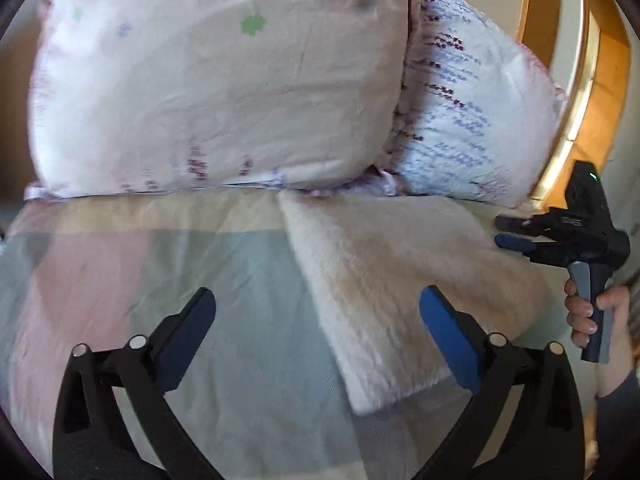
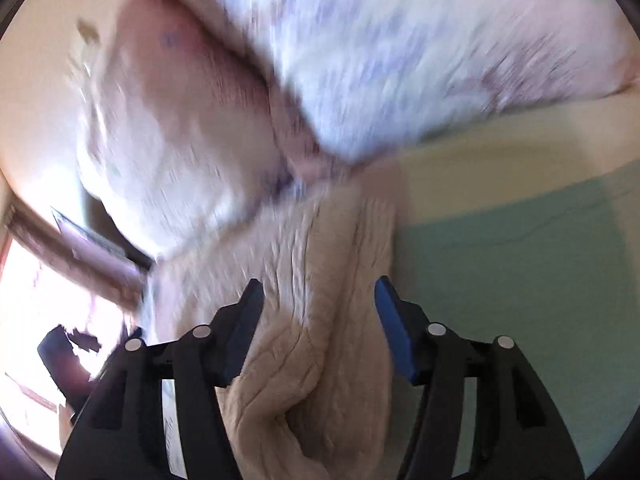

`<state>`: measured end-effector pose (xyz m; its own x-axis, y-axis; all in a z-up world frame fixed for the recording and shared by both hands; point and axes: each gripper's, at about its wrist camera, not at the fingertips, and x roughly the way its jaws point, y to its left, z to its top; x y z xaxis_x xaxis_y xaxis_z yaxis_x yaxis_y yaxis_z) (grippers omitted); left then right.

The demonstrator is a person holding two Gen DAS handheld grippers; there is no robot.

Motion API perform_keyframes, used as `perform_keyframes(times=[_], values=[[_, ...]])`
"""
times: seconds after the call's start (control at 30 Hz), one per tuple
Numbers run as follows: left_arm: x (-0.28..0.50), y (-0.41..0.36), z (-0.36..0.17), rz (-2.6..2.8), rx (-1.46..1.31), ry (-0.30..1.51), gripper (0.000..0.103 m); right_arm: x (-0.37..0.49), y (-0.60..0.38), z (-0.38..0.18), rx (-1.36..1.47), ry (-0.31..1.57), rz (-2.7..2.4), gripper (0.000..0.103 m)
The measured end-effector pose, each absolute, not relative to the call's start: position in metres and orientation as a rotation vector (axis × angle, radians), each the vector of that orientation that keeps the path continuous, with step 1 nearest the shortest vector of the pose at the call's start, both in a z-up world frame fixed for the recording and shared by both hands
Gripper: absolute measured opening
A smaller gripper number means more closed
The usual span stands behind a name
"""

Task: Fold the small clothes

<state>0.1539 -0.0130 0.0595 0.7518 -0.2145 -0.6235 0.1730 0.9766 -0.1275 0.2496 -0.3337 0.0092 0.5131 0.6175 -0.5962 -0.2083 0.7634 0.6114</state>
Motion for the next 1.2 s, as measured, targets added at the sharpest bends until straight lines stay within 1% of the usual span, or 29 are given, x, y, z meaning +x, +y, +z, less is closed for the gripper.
perform_keyframes(times=[0.03,0.17,0.23,0.27,0.3,0.37,0.4,0.43,0.47,0.5,0.57,0.6,0.67,0.73,0.97,1.2], values=[[0.146,-0.013,0.061,-0.204,-0.042,0.686,0.101,0.256,-0.323,0.005,0.507,0.927,0.521,0.01],[0.118,-0.011,0.055,-0.151,0.012,0.715,0.101,0.269,-0.352,-0.013,0.717,0.913,0.402,0.009],[0.113,-0.009,0.042,-0.161,-0.016,0.769,0.101,0.271,-0.351,-0.016,0.708,0.932,0.361,0.01],[0.112,-0.009,0.037,-0.16,-0.025,0.799,0.101,0.265,-0.345,-0.009,0.657,0.927,0.334,0.011],[0.114,-0.011,0.031,-0.151,-0.028,0.828,0.101,0.26,-0.343,-0.004,0.638,0.923,0.314,0.016],[0.116,-0.013,0.021,-0.113,-0.031,0.879,0.101,0.239,-0.341,0.012,0.561,0.904,0.215,0.043],[0.116,-0.013,0.017,-0.11,-0.039,0.897,0.101,0.229,-0.346,0.019,0.516,0.887,0.166,0.077],[0.116,-0.014,0.015,-0.113,-0.048,0.903,0.101,0.21,-0.349,0.026,0.477,0.846,0.142,0.095],[0.115,-0.015,0.013,-0.111,-0.06,0.91,0.101,0.186,-0.351,0.031,0.437,0.794,0.147,0.095],[0.114,-0.016,0.011,-0.105,-0.063,0.914,0.101,0.17,-0.35,0.031,0.398,0.781,0.15,0.095],[0.116,-0.02,0.006,-0.088,-0.055,0.939,0.101,0.141,-0.339,0.023,0.328,0.805,0.159,0.096],[0.116,-0.021,0.004,-0.083,-0.047,0.947,0.101,0.131,-0.331,0.015,0.301,0.825,0.17,0.101],[0.116,-0.029,0.001,-0.056,0.001,0.941,0.101,0.118,-0.315,0.005,0.239,0.849,0.184,0.101],[0.115,-0.033,0.0,-0.049,0.03,0.942,0.101,0.112,-0.292,-0.007,0.144,0.88,0.187,0.101],[0.117,-0.035,-0.002,-0.037,0.051,0.948,0.101,0.11,-0.258,-0.025,-0.036,0.892,0.123,0.102],[0.118,-0.033,-0.002,-0.042,0.049,0.949,0.101,0.105,-0.259,-0.029,-0.029,0.877,0.112,0.102]])
